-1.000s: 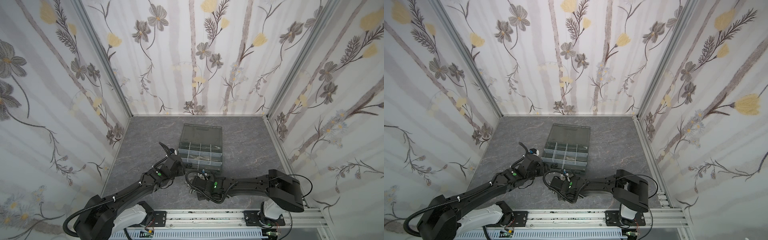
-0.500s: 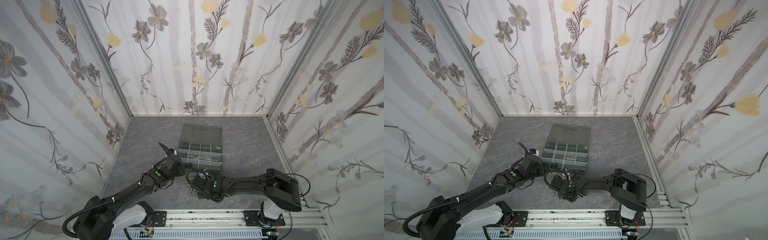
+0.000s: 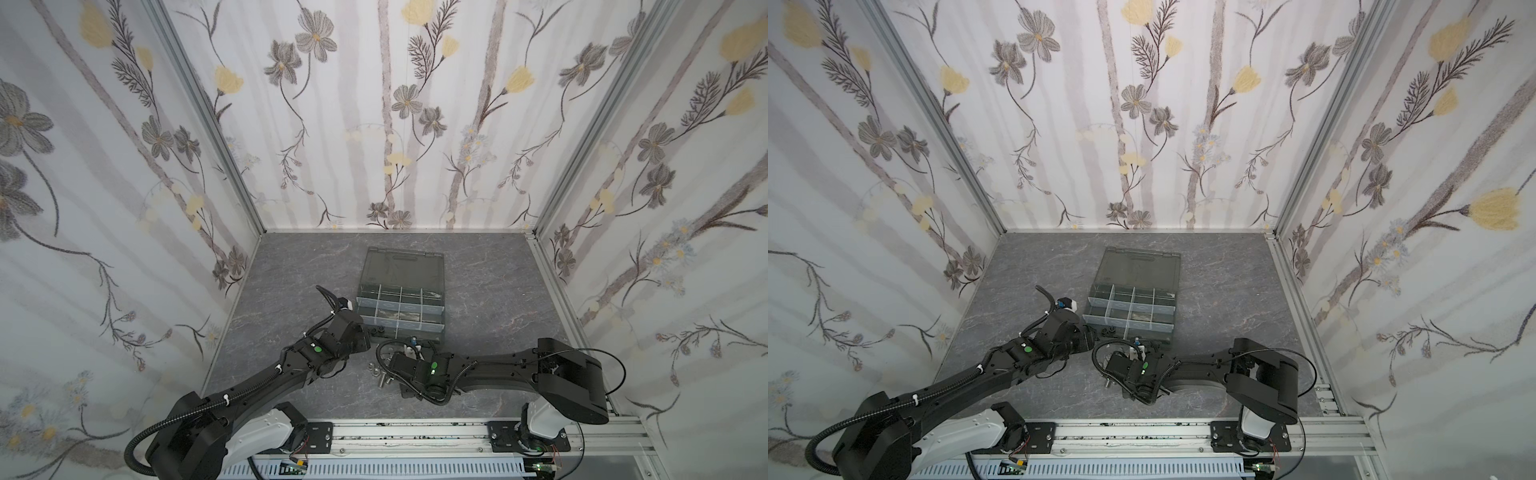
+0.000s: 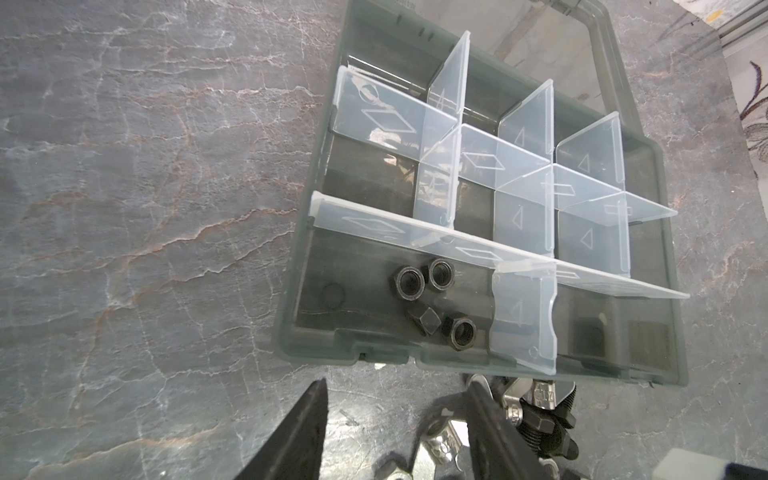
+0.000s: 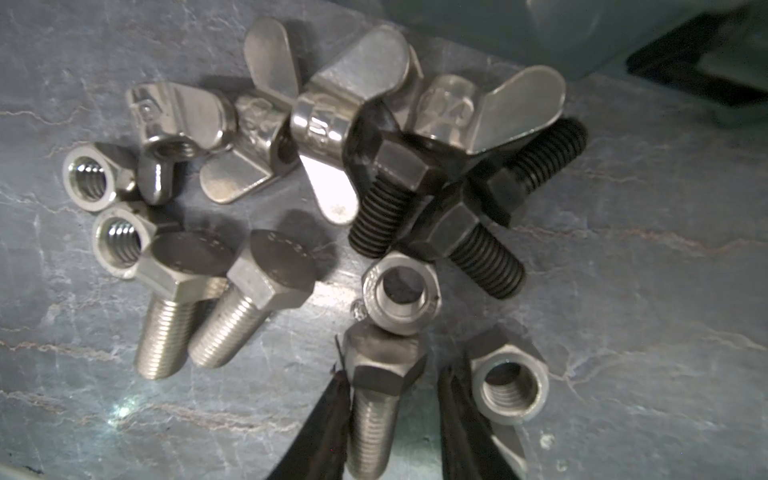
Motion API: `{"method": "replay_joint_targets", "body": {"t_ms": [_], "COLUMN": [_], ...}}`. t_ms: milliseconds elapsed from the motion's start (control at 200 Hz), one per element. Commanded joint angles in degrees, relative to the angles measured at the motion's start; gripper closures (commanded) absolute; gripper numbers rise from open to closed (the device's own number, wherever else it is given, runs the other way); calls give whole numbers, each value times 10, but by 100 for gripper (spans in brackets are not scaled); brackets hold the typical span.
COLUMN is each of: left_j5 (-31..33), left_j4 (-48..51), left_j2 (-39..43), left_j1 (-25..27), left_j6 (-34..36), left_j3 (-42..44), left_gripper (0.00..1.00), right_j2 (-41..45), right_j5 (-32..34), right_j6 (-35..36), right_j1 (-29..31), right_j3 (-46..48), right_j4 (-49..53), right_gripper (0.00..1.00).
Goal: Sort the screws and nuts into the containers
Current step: 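Lower the right gripper onto a silver hex bolt and close on it, then lift the silver bolt into the box and release it in the near compartment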
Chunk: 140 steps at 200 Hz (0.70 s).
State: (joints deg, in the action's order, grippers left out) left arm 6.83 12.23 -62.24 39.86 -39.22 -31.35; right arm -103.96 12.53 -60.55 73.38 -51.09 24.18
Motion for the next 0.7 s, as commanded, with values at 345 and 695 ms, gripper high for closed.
{"method": "replay_joint_targets", "body": {"t_ms": [345,695], "left_j5": [6,6], "left_j4": [-11,-11], "left_j2": [-2,-1], "left_j1": [-1,-1], "left_j6": [-10,-16], "left_j3": [-1,-2], "left_gripper": [44,44], "right_j2": [8,35], "right_j5": [3,11], "right_j6": [8,16], "right_j1": [0,0], "right_j3": [16,25], "right_j4": [-27,-29], "right_gripper": [81,90]}}
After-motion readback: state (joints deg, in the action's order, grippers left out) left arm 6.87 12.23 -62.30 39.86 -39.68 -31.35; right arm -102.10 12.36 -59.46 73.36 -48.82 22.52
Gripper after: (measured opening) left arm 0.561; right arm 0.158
